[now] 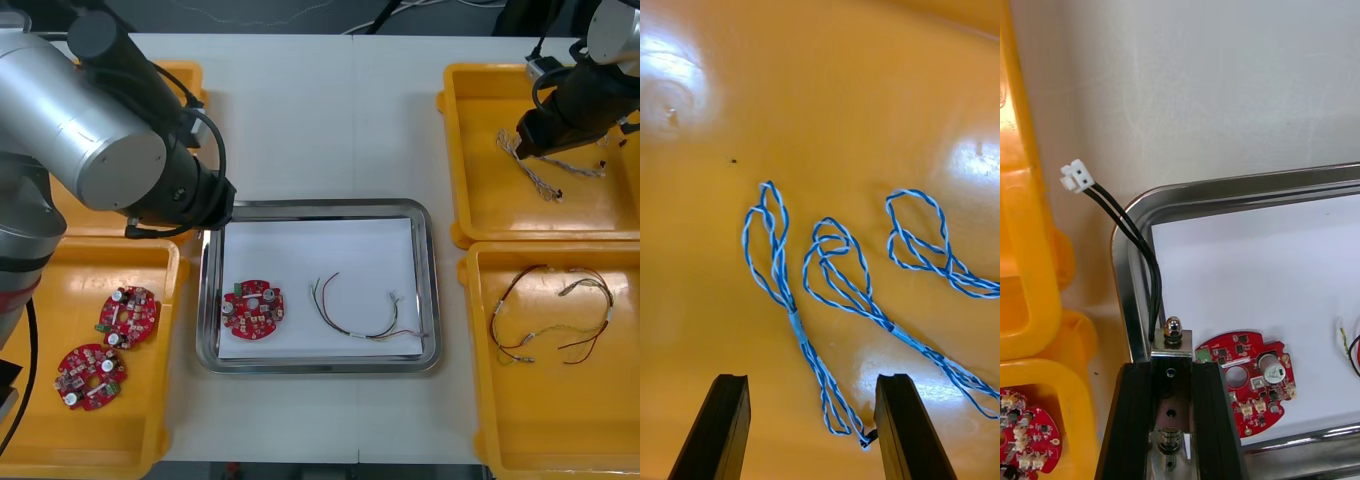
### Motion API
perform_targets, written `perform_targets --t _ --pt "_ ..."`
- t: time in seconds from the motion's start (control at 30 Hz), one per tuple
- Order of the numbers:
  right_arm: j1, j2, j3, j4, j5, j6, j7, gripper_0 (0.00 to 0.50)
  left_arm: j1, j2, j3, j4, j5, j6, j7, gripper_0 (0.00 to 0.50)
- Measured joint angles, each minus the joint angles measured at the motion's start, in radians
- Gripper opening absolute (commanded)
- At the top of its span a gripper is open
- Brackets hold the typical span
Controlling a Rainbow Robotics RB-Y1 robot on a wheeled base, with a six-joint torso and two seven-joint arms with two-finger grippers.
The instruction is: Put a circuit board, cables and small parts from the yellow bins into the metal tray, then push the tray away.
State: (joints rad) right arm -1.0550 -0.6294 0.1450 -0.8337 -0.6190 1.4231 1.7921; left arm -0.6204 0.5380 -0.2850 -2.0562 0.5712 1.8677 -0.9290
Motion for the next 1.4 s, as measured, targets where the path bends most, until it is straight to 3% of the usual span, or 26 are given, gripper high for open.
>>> perform_targets --t 0.37,0.73,1.13,1.4 --pt "-0.001 0.004 -0.004 0.117 -0.012 -0.1 0.0 0.482 0.023 0.0 -0.102 -0.008 -0.086 -0.077 0.016 0.0" --pt "-0.001 0.028 -0.004 0.133 -0.009 -0.109 0.0 0.482 0.073 0.0 -0.213 -0.009 -0.158 -0.15 0.016 0.0" --pt "-0.002 0.062 -0.002 0.147 0.0 -0.127 -0.012 0.484 0.089 0.0 -0.288 -0.002 -0.197 -0.219 0.047 0.0" --pt "-0.017 0.066 -0.002 0.194 0.0 -0.179 -0.021 0.484 0.089 0.0 -0.307 0.072 -0.224 -0.303 0.086 0.0"
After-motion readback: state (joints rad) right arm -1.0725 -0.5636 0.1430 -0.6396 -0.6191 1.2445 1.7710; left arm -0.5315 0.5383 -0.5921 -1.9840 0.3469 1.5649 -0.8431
